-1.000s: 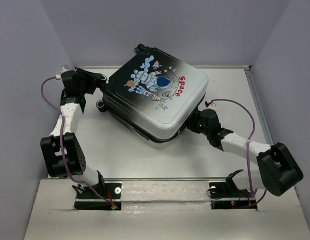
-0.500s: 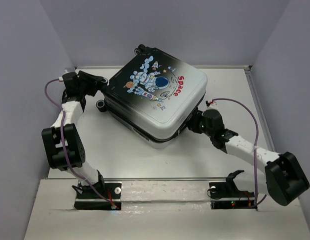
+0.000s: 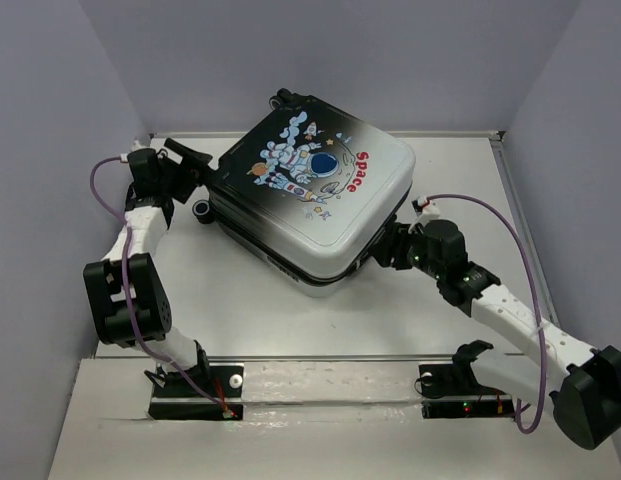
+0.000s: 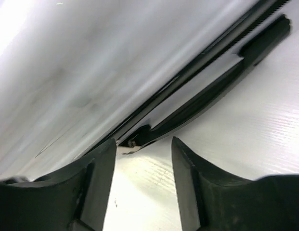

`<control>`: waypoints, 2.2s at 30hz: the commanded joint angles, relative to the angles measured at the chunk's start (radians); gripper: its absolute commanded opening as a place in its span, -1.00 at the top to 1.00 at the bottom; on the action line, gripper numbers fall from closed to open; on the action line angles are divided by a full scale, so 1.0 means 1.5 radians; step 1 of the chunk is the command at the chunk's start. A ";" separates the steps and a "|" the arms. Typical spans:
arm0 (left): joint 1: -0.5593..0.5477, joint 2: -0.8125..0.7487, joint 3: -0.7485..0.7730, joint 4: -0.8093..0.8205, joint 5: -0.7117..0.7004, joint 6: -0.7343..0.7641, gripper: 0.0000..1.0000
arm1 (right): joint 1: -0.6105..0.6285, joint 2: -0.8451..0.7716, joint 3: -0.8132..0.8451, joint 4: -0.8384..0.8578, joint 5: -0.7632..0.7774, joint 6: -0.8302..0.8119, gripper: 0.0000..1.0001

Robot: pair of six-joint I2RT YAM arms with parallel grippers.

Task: Pack the luggage

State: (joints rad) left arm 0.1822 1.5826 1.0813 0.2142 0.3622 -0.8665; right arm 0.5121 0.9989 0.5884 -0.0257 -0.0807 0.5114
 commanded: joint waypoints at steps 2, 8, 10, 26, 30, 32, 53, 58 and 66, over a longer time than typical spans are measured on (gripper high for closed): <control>0.004 -0.106 0.026 -0.034 -0.051 0.055 -0.98 | 0.004 -0.046 0.014 -0.016 -0.122 -0.066 0.09; 0.006 -0.252 -0.027 -0.059 -0.135 0.093 -0.94 | 0.018 -0.093 -0.029 0.009 -0.197 -0.091 0.76; 0.006 -0.325 -0.074 -0.049 -0.095 0.093 -0.72 | 0.024 -0.098 -0.041 0.047 -0.204 -0.096 0.79; -0.367 -0.599 -0.567 0.045 -0.162 -0.077 0.34 | 0.024 0.030 -0.068 0.200 -0.256 -0.220 -0.06; -0.439 -0.524 -0.565 0.092 -0.176 -0.056 0.33 | 0.024 0.064 -0.064 0.208 -0.248 -0.244 -0.06; -0.474 -0.508 -0.561 0.120 -0.182 -0.043 0.33 | 0.024 0.070 -0.060 0.208 -0.222 -0.249 -0.06; -0.538 -0.456 -0.503 0.151 -0.184 0.011 0.31 | 0.024 0.136 -0.122 0.410 -0.208 -0.245 -0.02; -0.545 -0.451 -0.492 0.157 -0.185 0.016 0.31 | 0.024 0.164 -0.138 0.485 -0.195 -0.235 0.03; -0.555 -0.425 -0.481 0.180 -0.187 0.017 0.31 | 0.024 0.201 -0.141 0.540 -0.209 -0.215 0.27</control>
State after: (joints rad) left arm -0.6353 0.9302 0.2886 0.3321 0.0967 -0.8482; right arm 0.5373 1.2659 0.3771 0.6388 -0.3920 0.1669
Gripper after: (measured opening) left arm 0.342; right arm 0.444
